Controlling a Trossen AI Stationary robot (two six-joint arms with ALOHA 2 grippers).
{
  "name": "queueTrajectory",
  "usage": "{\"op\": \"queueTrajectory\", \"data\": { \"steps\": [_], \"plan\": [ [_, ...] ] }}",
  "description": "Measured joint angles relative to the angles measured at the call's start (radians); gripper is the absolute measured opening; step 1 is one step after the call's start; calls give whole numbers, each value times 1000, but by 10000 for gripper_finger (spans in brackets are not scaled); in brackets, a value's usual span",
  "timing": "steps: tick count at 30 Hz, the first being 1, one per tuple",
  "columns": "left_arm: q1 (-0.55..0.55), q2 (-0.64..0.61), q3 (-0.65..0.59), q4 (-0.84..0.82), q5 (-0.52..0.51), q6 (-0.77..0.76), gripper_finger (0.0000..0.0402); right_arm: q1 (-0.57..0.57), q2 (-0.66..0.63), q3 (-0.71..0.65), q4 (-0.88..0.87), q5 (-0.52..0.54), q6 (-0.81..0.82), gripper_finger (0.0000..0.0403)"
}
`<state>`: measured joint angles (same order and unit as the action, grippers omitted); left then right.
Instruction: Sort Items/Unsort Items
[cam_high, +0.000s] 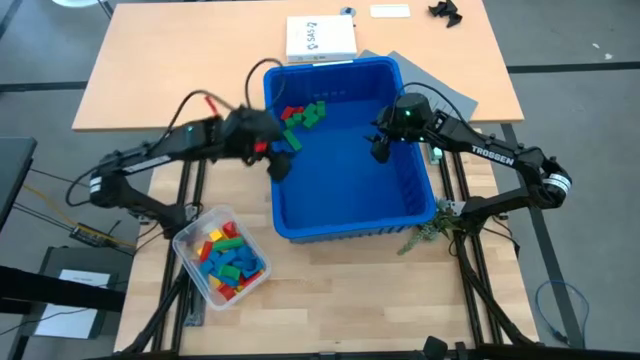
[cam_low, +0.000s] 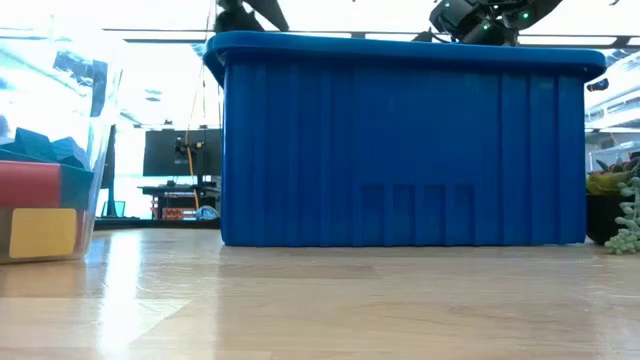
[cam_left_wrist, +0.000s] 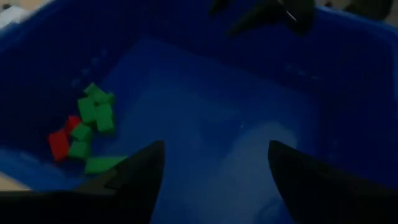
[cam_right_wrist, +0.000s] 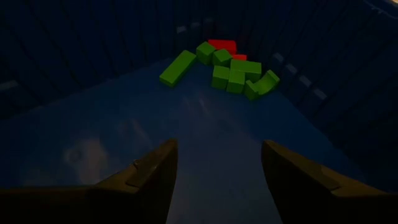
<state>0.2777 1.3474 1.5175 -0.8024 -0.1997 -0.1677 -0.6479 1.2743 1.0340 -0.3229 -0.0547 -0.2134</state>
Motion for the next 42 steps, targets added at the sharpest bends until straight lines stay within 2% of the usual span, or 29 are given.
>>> {"op": "queueTrajectory", "data": {
  "steps": [2,7,19,27,32,37,42],
  "plan": [
    [57,40,35,28,35,39,304,0,0,0,0,0,0,230],
    [164,158,164,48,33,126,322,0,0,0,0,0,0,229],
    [299,515,431,53,-38,219,323,0,0,0,0,1,2,229],
    [379,712,450,49,-34,216,321,-3,0,0,-6,1,2,229],
    [418,774,450,59,9,236,303,-3,0,0,-3,0,21,229],
    [434,816,450,75,61,345,288,-3,0,0,-4,1,29,229],
    [448,857,450,134,133,299,285,-3,0,0,-1,1,39,230]
  ]
}}
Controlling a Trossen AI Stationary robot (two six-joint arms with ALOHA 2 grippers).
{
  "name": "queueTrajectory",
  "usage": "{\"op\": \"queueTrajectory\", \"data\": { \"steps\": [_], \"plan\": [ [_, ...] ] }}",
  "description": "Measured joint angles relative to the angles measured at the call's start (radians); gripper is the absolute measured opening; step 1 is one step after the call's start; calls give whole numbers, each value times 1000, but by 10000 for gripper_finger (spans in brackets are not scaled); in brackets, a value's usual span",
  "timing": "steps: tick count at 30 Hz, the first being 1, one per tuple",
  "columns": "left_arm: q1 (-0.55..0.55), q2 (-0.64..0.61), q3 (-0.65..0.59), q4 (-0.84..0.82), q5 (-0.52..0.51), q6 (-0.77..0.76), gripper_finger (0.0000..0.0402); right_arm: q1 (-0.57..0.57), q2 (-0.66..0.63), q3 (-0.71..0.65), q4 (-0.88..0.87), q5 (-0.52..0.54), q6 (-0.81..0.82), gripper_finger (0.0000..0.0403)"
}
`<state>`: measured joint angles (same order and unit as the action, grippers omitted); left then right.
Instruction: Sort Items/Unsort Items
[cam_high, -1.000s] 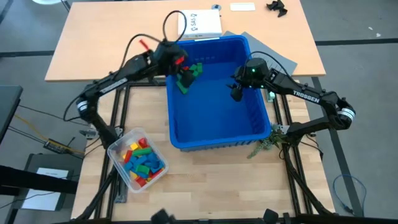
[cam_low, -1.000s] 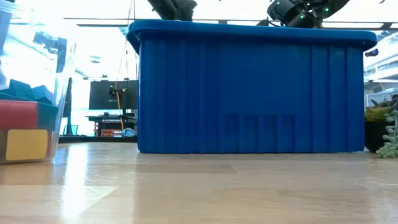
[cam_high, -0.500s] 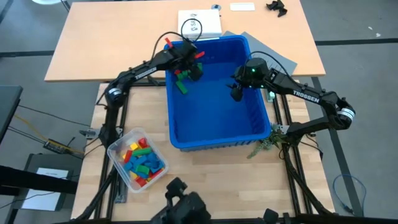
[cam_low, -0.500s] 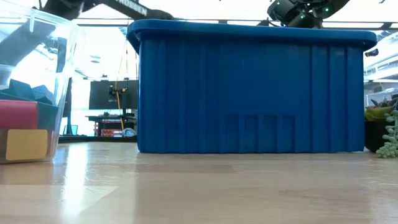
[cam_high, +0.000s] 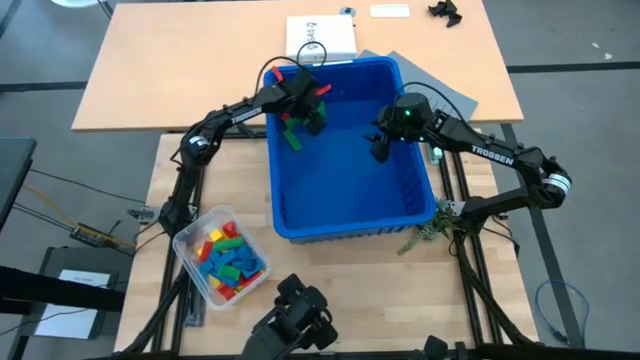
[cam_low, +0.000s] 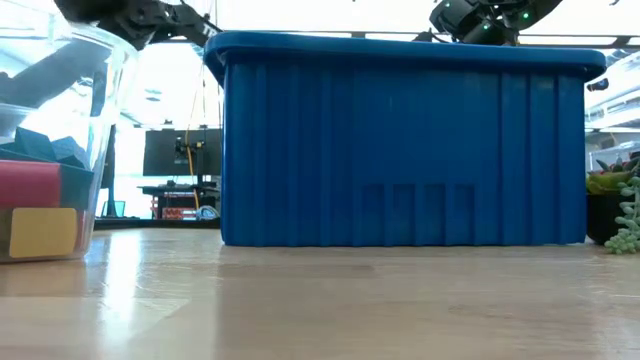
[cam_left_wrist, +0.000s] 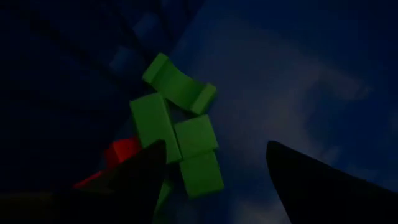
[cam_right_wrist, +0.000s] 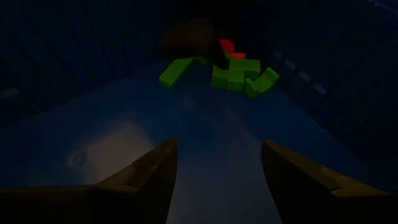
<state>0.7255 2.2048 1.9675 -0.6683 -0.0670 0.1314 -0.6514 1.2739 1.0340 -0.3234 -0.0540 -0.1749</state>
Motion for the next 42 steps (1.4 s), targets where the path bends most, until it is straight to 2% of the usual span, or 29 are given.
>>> {"op": "queueTrajectory", "data": {
  "steps": [8,16,23,27,30,34,38,42],
  "plan": [
    [-2,78,0,48,-40,20,284,0,0,-5,8,0,14,230],
    [-1,134,7,7,-98,56,284,0,0,-102,74,0,33,230],
    [-2,128,2,-98,-88,44,284,1,0,-119,77,0,43,230],
    [-15,127,-1,-159,-7,49,284,3,0,-120,77,-1,45,229],
    [-36,126,-1,-167,4,52,284,4,0,-120,87,0,45,229],
    [-53,126,-2,-114,-54,36,284,7,0,-120,87,1,50,229],
    [-51,125,-2,-50,-80,-22,284,10,0,-120,83,0,50,229],
    [-38,126,-12,3,-107,-14,284,10,0,-120,83,1,46,229]
  ]
}}
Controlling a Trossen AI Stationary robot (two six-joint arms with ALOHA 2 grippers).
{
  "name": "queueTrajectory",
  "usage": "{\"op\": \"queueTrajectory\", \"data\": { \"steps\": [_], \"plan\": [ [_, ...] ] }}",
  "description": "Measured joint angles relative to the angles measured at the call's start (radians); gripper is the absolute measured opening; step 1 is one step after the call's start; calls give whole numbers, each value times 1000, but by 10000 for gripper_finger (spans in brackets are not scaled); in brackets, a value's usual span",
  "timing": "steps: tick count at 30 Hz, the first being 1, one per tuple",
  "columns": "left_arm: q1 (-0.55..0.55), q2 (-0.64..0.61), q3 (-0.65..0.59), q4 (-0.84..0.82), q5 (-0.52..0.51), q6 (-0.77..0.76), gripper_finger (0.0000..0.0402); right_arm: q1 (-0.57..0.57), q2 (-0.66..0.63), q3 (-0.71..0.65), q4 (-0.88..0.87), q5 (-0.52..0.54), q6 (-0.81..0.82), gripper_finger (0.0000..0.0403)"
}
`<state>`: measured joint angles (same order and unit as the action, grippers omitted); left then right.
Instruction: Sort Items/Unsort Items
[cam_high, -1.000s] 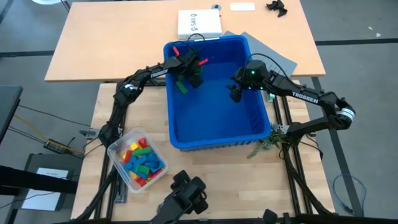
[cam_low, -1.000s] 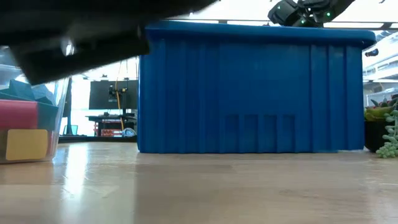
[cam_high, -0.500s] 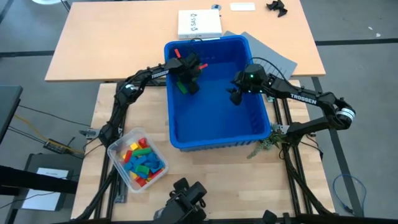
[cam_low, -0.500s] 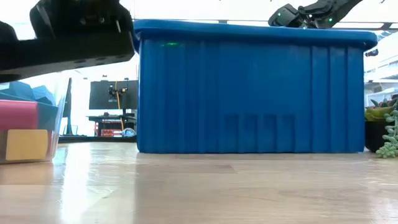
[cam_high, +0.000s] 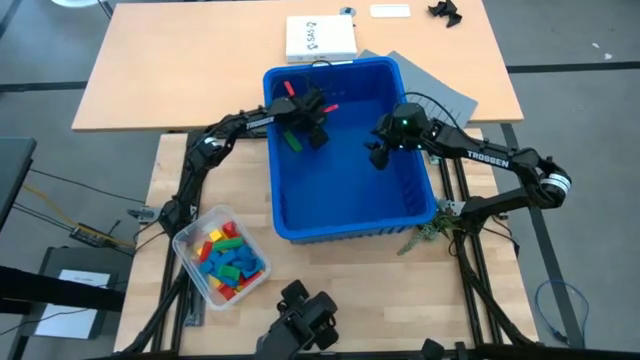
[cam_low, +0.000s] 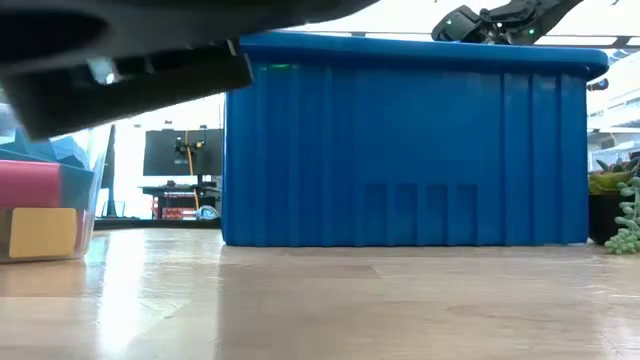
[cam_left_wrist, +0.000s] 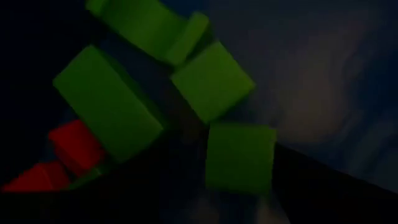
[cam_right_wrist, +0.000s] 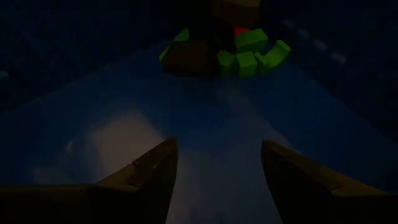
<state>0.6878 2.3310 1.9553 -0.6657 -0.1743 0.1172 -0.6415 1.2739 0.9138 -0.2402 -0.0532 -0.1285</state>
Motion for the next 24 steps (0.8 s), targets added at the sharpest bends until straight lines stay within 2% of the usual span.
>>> {"op": "queueTrajectory", "data": {
  "steps": [4,10,14,20,24],
  "plan": [
    [8,5,0,62,37,44,284,0,0,0,0,0,-4,229],
    [9,38,4,61,76,118,275,0,0,0,-1,-1,-4,229],
    [10,47,8,39,89,109,240,0,0,0,-2,0,-4,229],
    [1,54,73,-55,83,111,145,0,0,0,-3,-1,-4,229],
    [-21,57,178,-148,75,116,138,0,0,0,-9,0,-4,229]
  ]
}}
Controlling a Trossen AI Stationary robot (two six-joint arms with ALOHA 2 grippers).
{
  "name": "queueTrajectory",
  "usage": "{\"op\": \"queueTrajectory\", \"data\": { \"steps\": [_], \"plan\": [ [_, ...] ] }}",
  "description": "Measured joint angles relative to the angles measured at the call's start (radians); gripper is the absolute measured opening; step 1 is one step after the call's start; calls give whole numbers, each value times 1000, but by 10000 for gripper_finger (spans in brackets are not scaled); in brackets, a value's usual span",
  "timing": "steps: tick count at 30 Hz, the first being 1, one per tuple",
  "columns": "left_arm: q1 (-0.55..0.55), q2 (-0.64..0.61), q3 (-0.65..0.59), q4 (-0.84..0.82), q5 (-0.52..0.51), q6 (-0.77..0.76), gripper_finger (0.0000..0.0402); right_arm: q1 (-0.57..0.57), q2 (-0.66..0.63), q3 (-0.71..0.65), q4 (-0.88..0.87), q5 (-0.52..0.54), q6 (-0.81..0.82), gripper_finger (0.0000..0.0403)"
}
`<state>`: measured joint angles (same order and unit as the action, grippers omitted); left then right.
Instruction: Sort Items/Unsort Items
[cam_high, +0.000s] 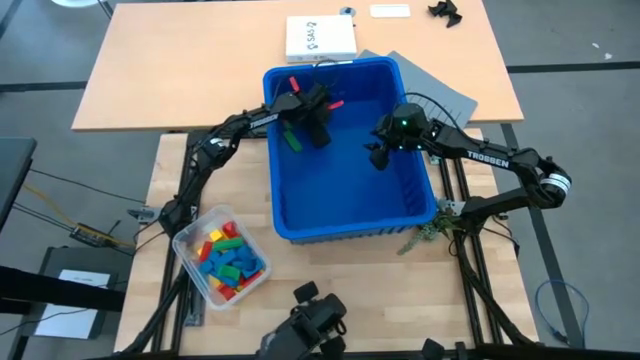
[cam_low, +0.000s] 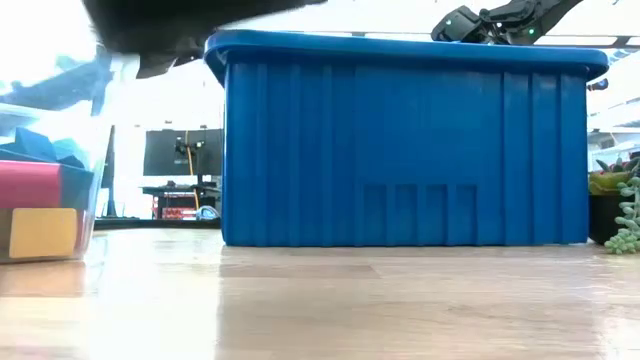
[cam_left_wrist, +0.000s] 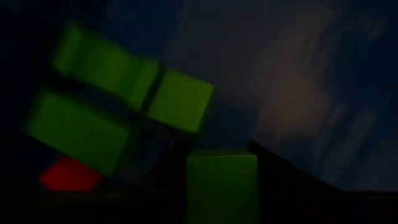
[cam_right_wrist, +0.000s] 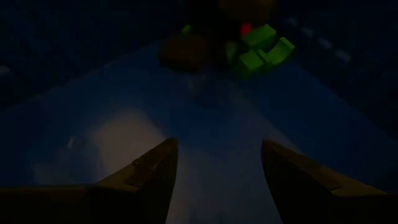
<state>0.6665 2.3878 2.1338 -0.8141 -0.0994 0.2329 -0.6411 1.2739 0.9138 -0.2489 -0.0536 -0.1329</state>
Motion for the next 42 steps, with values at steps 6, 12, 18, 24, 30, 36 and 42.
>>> {"op": "queueTrajectory", "data": {
  "steps": [6,12,18,24,30,36,42],
  "plan": [
    [-61,-8,222,-164,-24,9,138,0,0,0,-1,0,0,229],
    [-128,-221,141,-175,-116,-4,138,1,0,0,0,0,0,229],
    [-199,-388,134,-282,-145,-57,138,3,0,0,3,-2,6,229],
    [-319,-541,136,-438,-229,-164,138,4,1,-25,18,-3,-2,229],
    [-485,-669,136,-637,-369,-348,138,4,0,-28,30,-3,-2,229],
    [-670,-776,72,-742,-403,-636,138,5,0,-28,43,-2,-2,229],
    [-858,-950,-229,-746,-451,-954,138,6,0,-29,55,-15,-2,229]
  ]
}}
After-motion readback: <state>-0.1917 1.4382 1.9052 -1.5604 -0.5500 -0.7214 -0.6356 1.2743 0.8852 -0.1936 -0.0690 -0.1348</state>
